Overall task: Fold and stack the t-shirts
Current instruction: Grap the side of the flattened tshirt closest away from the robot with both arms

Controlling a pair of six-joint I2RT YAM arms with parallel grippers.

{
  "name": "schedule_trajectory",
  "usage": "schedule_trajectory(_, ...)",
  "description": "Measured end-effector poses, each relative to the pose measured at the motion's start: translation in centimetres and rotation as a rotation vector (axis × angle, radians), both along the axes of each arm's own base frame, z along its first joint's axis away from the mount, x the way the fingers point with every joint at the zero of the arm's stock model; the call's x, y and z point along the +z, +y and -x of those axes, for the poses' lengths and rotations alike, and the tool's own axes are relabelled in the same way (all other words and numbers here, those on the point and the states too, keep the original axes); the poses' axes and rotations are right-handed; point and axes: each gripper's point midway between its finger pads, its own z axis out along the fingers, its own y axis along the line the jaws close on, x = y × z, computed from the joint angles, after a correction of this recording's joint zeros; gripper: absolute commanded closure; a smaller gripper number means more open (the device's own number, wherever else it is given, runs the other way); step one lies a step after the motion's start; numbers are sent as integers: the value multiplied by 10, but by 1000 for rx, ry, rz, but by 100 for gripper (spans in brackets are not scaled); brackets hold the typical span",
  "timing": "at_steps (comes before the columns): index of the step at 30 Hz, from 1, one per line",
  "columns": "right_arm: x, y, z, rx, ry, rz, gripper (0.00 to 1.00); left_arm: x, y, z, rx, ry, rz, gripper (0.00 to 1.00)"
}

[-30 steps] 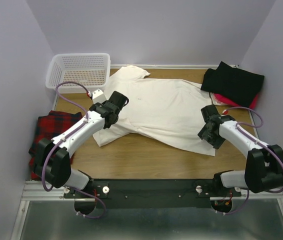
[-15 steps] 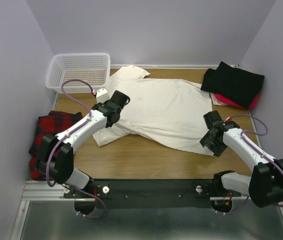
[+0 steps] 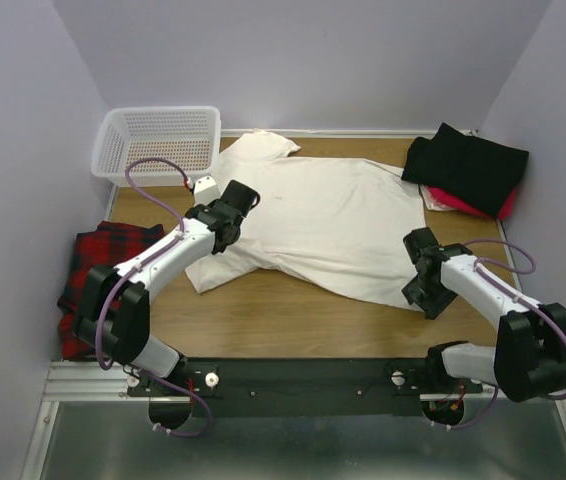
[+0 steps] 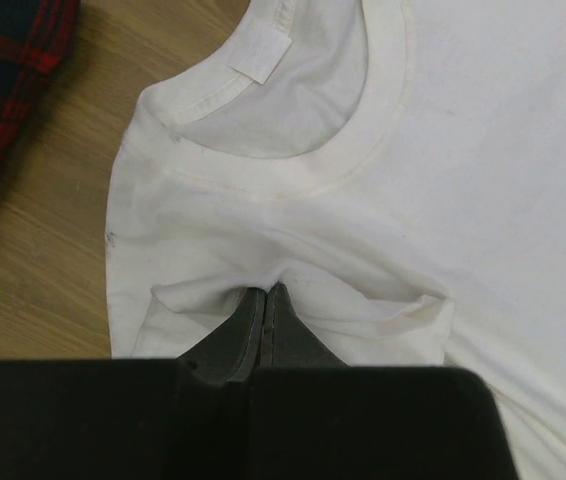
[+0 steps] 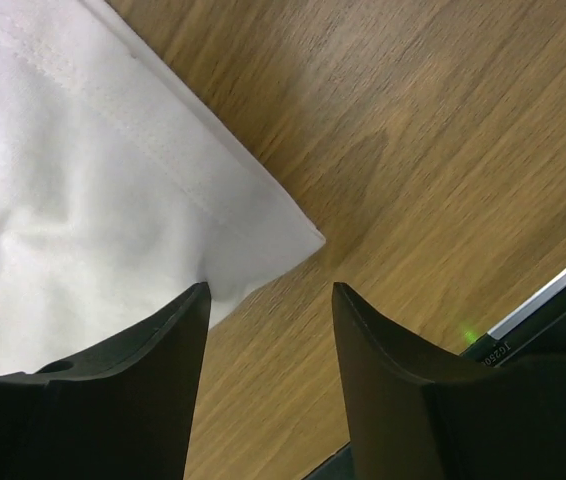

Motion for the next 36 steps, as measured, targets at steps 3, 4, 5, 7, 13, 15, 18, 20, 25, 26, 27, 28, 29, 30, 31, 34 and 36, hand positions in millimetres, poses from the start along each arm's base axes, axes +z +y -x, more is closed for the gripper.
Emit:
schedule_trajectory(3,-4,0,0,-10,6,3,47,0,3,-1,6,1,-2,100)
schedule_trajectory(4,-5,0,0,-12,6,4,47,0,4,-1,8,1,-3,100)
schedule_trajectory(5,-6,0,0,-13,7,4,48,1,5,-2,11,1,-3,100)
schedule_trajectory(7,-7,-1,-1,-13,5,7,48,1,8,-2,16,2,-5,100)
schedule_trajectory(13,-8,-3,-5,-12,-1,26,48,0,15,-4,27,9,-6,100)
schedule_trajectory(15,-8,-4,-7,-11,-3,33,49,1,17,-4,30,8,-5,100)
schedule_trajectory(18,-8,-5,-9,-9,0,41,56,4,19,-4,34,2,-2,100)
schedule_trajectory(20,-9,-4,-12,-5,3,43,60,6,21,-5,38,-4,1,100)
schedule_trajectory(25,-11,-3,-18,11,6,46,70,10,27,-5,45,-11,2,100)
schedule_trajectory(26,-11,-2,-19,13,6,46,73,10,27,-5,46,-11,2,100)
schedule_trajectory(27,-11,-2,-20,17,6,45,79,10,27,-5,46,-10,2,100)
schedule_trajectory(28,-12,-1,-21,23,7,43,83,10,28,-5,45,-9,2,100)
schedule_trajectory(29,-13,-1,-22,29,7,41,87,10,29,-6,47,-8,2,100)
schedule_trajectory(30,-13,0,-23,33,3,36,96,10,29,-6,46,-8,2,100)
schedule_trajectory(31,-14,1,-25,34,-1,33,99,10,30,-6,47,-7,3,100)
schedule_trajectory(34,-14,1,-26,43,-6,31,99,10,30,-6,47,-5,8,100)
schedule_trajectory(36,-14,1,-27,47,-7,31,99,10,31,-6,47,-5,12,100)
